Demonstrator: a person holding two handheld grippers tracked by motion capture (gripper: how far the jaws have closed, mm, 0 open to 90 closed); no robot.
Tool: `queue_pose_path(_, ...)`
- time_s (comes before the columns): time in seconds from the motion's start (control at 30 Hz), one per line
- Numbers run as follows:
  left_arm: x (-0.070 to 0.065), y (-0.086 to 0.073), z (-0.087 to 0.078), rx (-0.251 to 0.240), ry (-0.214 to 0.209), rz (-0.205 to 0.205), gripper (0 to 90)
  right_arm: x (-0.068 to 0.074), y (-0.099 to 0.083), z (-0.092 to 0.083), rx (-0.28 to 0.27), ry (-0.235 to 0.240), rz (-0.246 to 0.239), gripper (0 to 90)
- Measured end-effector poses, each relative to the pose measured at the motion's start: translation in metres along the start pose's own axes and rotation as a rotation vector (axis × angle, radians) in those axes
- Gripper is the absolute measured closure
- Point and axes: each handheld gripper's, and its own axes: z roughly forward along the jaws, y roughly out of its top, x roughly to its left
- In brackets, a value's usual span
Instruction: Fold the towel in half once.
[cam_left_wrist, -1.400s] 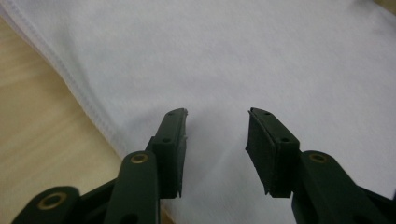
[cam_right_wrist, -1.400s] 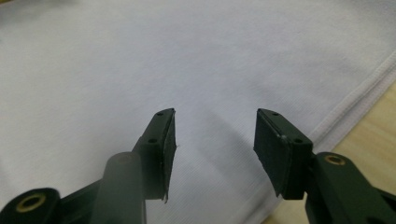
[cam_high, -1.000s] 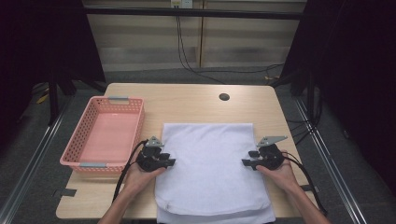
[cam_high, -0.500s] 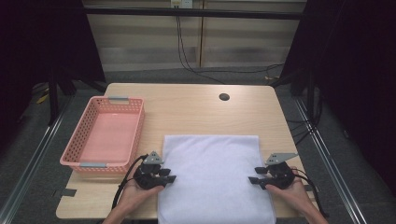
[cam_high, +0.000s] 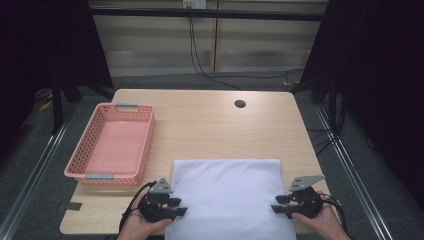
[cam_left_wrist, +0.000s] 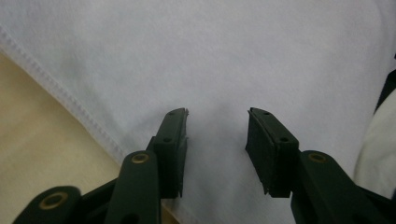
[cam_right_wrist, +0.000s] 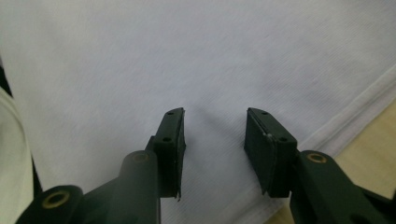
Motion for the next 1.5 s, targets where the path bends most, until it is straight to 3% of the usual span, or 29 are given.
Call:
queue_pose_path(0.03,0.004,0.004,0.001,-0.009,0.013,0.015,55.5,-0.004,0.003,0.001,-0.012,-0.008,0.005,57.9)
queue_pose_path(0.1,0.015,0.014,0.002,-0.027,0.033,0.011,55.4,-0.015,0.014,-0.003,-0.066,-0.075,0.007,58.5)
queue_pose_path(0.2,0.036,0.031,0.005,-0.062,0.033,-0.014,55.4,-0.040,0.035,-0.010,-0.152,-0.142,0.035,60.0)
queue_pose_path(0.37,0.062,0.052,0.016,-0.095,0.066,-0.047,55.2,-0.077,0.061,0.006,-0.137,-0.161,0.061,52.5)
queue_pose_path(0.43,0.069,0.058,0.018,-0.120,0.081,-0.051,54.4,-0.086,0.065,0.016,-0.139,-0.171,0.051,50.3)
queue_pose_path(0.53,0.077,0.064,0.019,-0.146,0.094,-0.066,52.7,-0.094,0.067,0.027,-0.118,-0.167,0.075,48.6)
queue_pose_path(0.6,0.083,0.063,0.020,-0.169,0.099,-0.088,51.7,-0.097,0.066,0.032,-0.115,-0.161,0.081,48.9)
queue_pose_path(0.7,0.083,0.062,0.022,-0.157,0.100,-0.063,45.5,-0.099,0.062,0.036,-0.097,-0.163,0.076,51.5)
queue_pose_path(0.9,0.086,0.059,0.027,-0.144,0.116,-0.062,38.0,-0.098,0.057,0.035,-0.085,-0.132,0.098,73.4)
queue_pose_path(1.0,0.090,0.056,0.028,-0.143,0.122,-0.087,35.3,-0.098,0.055,0.034,-0.083,-0.122,0.093,80.1)
queue_pose_path(1.07,0.089,0.056,0.030,-0.130,0.140,-0.075,34.8,-0.099,0.054,0.033,-0.084,-0.119,0.096,81.4)
queue_pose_path(1.2,0.094,0.055,0.032,-0.131,0.141,-0.093,35.8,-0.099,0.054,0.033,-0.089,-0.119,0.095,82.4)
queue_pose_path(1.5,0.094,0.055,0.036,-0.134,0.158,-0.065,38.2,-0.099,0.049,0.028,-0.084,-0.129,0.103,82.4)
